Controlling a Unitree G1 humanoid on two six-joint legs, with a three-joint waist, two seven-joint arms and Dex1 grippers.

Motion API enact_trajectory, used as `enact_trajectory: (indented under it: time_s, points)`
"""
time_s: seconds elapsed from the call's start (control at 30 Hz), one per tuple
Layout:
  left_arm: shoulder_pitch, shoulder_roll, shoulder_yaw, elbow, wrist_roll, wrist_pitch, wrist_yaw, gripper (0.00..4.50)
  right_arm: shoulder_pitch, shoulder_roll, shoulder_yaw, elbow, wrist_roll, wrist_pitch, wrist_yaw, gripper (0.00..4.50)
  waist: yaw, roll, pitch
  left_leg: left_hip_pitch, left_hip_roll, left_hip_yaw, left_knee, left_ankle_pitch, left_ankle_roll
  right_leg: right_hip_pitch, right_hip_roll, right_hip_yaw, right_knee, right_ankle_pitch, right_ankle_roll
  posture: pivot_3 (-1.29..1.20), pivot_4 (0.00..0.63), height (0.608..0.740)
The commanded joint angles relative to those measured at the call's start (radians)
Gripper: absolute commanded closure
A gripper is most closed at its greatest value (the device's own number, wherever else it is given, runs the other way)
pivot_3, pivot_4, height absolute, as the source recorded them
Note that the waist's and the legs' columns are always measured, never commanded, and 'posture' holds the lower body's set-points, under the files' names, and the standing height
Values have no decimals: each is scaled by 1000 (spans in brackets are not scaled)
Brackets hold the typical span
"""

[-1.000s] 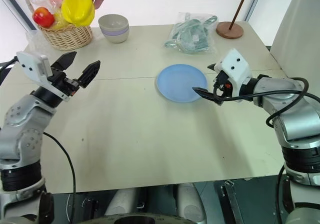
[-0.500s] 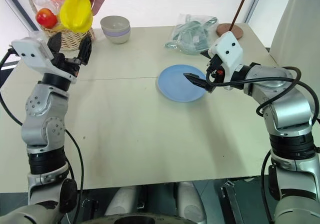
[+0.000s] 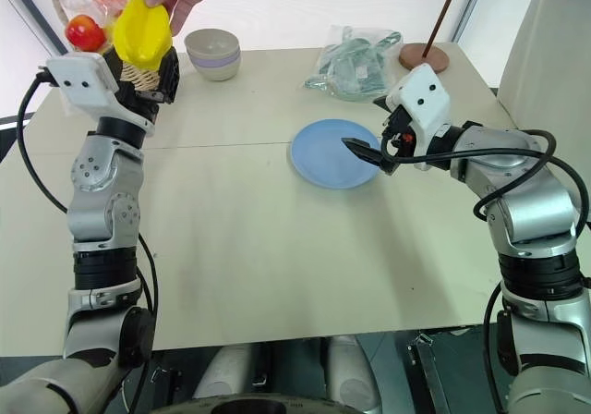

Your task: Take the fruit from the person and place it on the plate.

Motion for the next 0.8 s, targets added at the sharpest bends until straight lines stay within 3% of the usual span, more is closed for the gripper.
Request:
enact_trajectory:
  time_s: [0.03, 0.47, 0.57, 0.7, 0.8]
  points:
    - [-39, 21, 2, 14, 8, -39, -13, 0, -5, -12, -38, -43, 7, 0, -12, 49, 0, 0, 0, 0, 0, 0, 0, 0, 0, 0, 0, 0, 0, 0, 0, 0, 150, 740]
    - [-74, 29, 2, 105, 22, -84, -17, 0, 5, -15, -44, -49, 6, 0, -23, 49, 0, 0, 0, 0, 0, 0, 0, 0, 0, 0, 0, 0, 0, 0, 0, 0, 150, 740]
    - [-80, 33, 4, 115, 22, -92, -18, 888, 6, -16, -43, -50, 4, 0, -25, 0, 0, 0, 0, 0, 0, 0, 0, 0, 0, 0, 0, 0, 0, 0, 0, 0, 150, 740]
    - [-81, 34, 5, 117, 22, -95, -18, 2819, 9, -17, -44, -53, 5, 2, -25, 0, -1, 0, 0, 0, 0, 0, 0, 0, 0, 0, 0, 0, 0, 0, 0, 0, 150, 740]
    - [-80, 35, 5, 116, 21, -94, -18, 2894, 10, -18, -44, -54, 5, 3, -25, 0, -1, 0, 0, 0, 0, 0, 0, 0, 0, 0, 0, 0, 0, 0, 0, 0, 150, 740]
